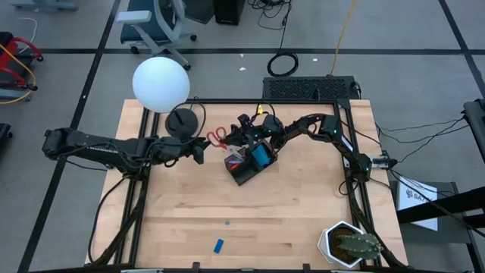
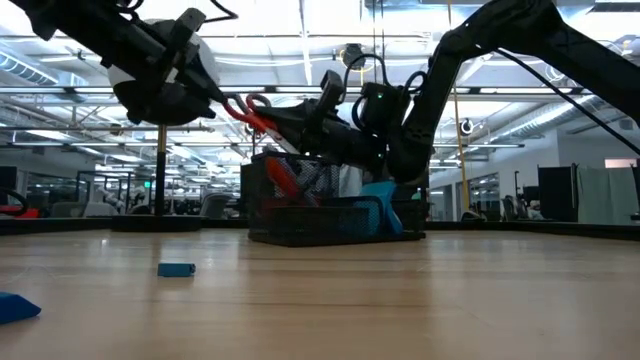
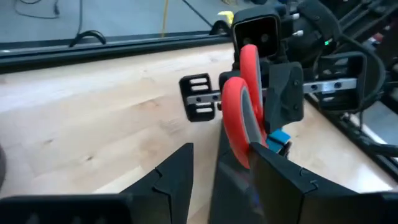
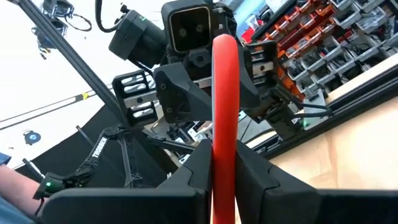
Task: Pick and place office supplies into organizer
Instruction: Put the orange scissors into the desk organizer
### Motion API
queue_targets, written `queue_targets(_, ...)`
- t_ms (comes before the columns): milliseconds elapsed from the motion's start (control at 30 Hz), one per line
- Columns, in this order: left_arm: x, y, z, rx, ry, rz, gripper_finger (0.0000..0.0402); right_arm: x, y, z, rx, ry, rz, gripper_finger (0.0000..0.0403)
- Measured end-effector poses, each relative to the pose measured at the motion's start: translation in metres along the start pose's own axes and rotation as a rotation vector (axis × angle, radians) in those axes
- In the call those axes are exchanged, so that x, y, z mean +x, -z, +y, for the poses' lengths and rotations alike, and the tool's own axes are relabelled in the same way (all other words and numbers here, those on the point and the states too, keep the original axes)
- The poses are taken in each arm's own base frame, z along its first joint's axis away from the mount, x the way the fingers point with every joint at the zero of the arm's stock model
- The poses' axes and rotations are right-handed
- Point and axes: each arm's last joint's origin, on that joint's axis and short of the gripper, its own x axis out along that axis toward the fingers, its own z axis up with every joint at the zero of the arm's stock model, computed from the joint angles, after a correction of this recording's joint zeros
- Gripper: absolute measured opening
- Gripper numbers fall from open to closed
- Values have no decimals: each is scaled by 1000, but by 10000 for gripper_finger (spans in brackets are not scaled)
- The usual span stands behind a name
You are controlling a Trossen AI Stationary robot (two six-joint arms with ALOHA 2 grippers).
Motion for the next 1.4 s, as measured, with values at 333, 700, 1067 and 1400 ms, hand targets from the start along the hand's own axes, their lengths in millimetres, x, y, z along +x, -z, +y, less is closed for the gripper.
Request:
queue_targets(333,6,-13,-1,-27,99,-29,157,1,0,1,-9,-14,11,29)
queue_targets(700,27,-10,-6,-53,227,40,74,1,0,2,9,-13,7,29)
queue_targets(1067,24,-12,-11,-41,251,-19,29,-1,-4,1,152,-4,-14,86)
queue_targets(1400,11,-13,-17,-11,241,-68,29,-7,-27,7,136,-8,-53,118)
